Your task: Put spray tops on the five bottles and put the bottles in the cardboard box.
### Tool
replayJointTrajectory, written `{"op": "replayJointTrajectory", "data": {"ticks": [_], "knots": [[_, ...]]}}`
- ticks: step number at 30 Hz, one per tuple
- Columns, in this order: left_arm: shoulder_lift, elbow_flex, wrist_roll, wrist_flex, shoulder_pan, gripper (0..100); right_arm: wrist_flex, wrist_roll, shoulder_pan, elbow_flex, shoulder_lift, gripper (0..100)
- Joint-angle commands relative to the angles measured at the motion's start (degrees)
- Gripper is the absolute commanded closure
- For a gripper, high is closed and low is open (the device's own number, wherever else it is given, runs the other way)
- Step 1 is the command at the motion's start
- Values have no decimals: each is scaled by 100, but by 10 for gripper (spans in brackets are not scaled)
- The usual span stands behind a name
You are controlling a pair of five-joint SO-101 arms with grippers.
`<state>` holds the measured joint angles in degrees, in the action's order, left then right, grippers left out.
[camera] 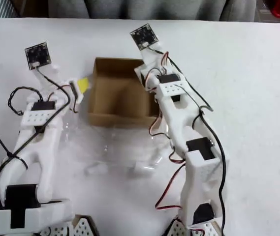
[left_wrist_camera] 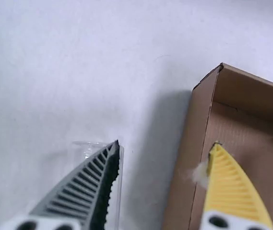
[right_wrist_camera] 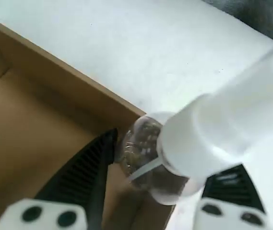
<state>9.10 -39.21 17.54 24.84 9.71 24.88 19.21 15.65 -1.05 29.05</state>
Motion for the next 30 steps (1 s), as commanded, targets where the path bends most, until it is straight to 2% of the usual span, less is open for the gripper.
{"op": "replayJointTrajectory", "data": {"ticks": [1,11,18,30], "knots": [[13,334,-62,-141,-31,714,-22,9,-31,-9,-84,783],[13,334,-62,-141,-13,714,-295,0,-31,26,-57,783],[22,334,-62,-141,-13,714,-400,-976,-13,-18,-84,782],[22,334,-62,-141,-13,713,-505,-1020,40,18,-75,758]]}}
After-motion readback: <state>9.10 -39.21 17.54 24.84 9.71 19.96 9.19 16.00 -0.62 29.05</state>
